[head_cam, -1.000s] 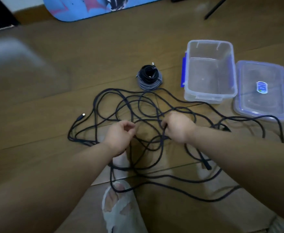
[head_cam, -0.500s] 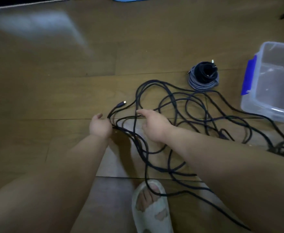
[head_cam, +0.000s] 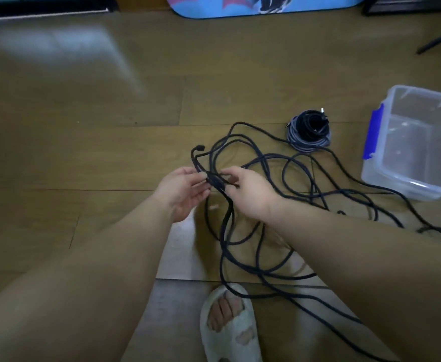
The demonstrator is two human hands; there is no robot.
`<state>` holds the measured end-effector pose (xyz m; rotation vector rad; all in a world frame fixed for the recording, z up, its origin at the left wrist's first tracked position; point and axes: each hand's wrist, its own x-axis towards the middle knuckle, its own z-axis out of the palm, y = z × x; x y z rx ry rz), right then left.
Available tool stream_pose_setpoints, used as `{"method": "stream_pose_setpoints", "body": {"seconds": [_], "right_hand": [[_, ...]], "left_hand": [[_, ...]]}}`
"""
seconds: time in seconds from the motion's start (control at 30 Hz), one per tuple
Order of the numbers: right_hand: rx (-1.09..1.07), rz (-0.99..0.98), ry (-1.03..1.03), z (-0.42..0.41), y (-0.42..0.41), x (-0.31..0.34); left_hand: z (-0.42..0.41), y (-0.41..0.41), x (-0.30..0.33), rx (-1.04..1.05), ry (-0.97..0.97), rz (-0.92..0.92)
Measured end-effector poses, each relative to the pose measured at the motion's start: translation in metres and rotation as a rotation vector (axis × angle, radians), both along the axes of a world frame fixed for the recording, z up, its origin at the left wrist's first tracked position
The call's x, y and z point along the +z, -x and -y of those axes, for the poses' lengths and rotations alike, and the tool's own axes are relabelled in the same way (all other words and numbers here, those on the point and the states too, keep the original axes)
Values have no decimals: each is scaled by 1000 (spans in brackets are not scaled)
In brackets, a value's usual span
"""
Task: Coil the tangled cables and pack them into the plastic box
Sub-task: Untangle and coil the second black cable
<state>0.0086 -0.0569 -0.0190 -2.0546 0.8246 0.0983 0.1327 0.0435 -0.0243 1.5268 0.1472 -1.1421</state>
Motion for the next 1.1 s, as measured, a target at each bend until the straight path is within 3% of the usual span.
{"method": "stream_pose_setpoints", "body": {"seconds": [0.17, 0.53, 0.7, 0.9, 1.1], "right_hand": [[-11, 21, 51, 20, 31, 34], [-274, 123, 172, 53, 171, 171], [-493, 202, 93, 51, 261, 222], [-692, 280, 55, 41, 335, 251], [-644, 418, -71, 26, 359, 277]], "left_hand": [[31, 24, 48, -206, -40, 156], [86, 147, 188, -470, 159, 141], [95, 231, 252, -604, 187, 165], [80, 286, 290, -584, 154, 424], [53, 315, 304, -593, 266, 424]]}}
